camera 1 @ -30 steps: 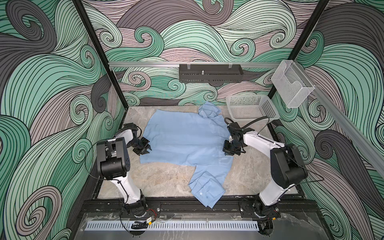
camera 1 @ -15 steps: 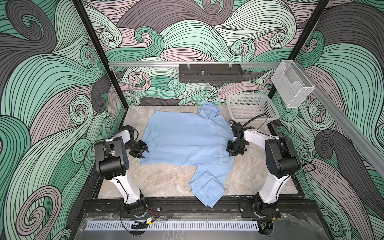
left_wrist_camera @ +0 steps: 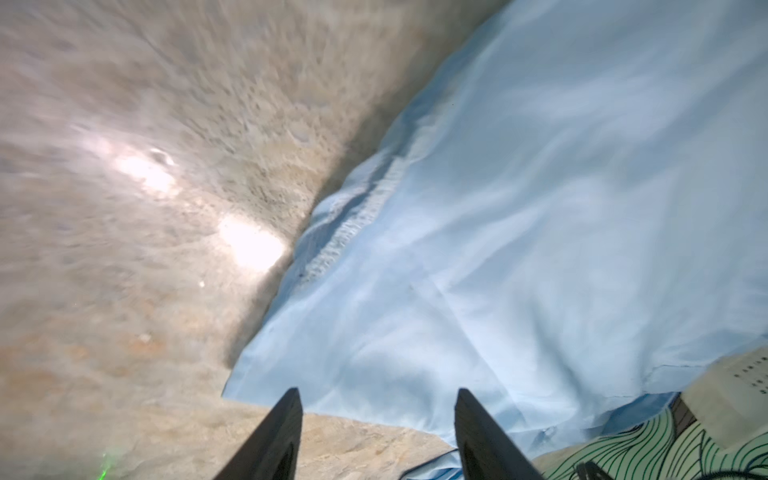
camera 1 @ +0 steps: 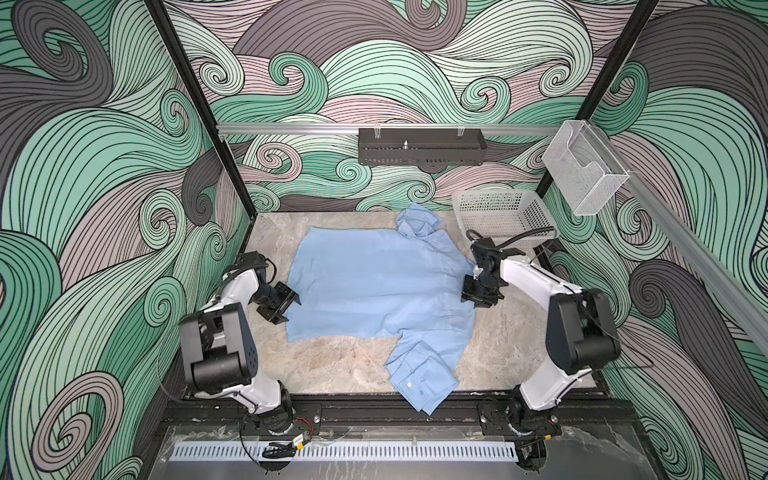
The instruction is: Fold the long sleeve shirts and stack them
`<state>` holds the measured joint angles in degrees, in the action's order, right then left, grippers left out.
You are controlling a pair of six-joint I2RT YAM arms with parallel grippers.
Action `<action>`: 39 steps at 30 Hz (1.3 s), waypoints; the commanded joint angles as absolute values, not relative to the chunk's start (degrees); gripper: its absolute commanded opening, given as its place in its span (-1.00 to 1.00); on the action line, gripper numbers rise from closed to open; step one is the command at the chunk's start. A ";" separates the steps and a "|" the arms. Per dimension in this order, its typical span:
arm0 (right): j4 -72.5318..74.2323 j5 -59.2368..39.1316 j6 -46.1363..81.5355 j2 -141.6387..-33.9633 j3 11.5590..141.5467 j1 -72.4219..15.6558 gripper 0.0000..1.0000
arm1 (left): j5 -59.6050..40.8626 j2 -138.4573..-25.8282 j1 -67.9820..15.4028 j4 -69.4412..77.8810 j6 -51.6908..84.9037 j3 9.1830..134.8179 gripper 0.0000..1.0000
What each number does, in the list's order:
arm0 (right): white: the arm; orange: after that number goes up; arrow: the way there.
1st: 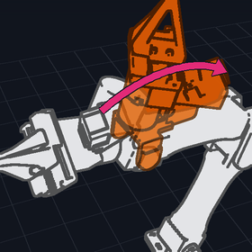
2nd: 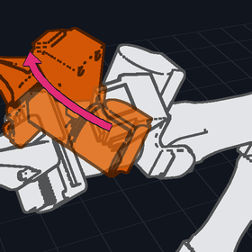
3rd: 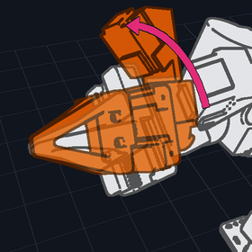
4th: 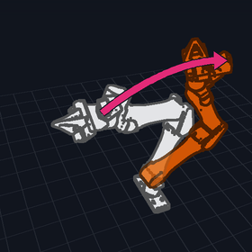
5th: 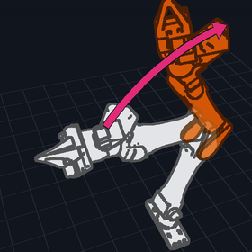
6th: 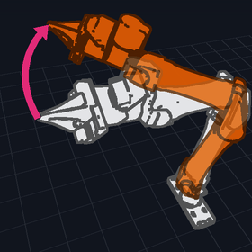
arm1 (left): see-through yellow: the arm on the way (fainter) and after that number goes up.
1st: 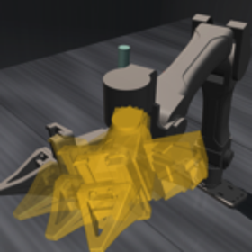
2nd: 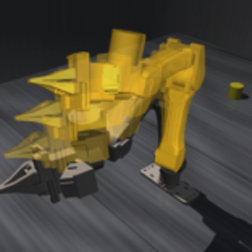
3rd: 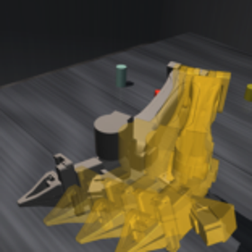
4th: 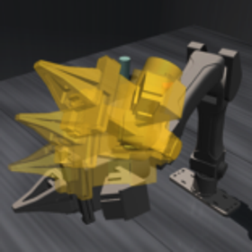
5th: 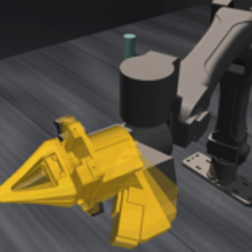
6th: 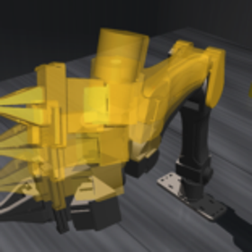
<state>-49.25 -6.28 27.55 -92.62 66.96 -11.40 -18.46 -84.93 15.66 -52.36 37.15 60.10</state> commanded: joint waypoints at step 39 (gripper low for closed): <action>-57.51 -15.77 36.45 -69.08 52.28 -16.34 0.24 | -15.64 -74.94 16.06 -36.19 53.85 36.78 -1.00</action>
<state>-55.72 -11.29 34.33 -70.11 54.15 -15.92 -15.27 -76.60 15.99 -34.79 54.94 34.63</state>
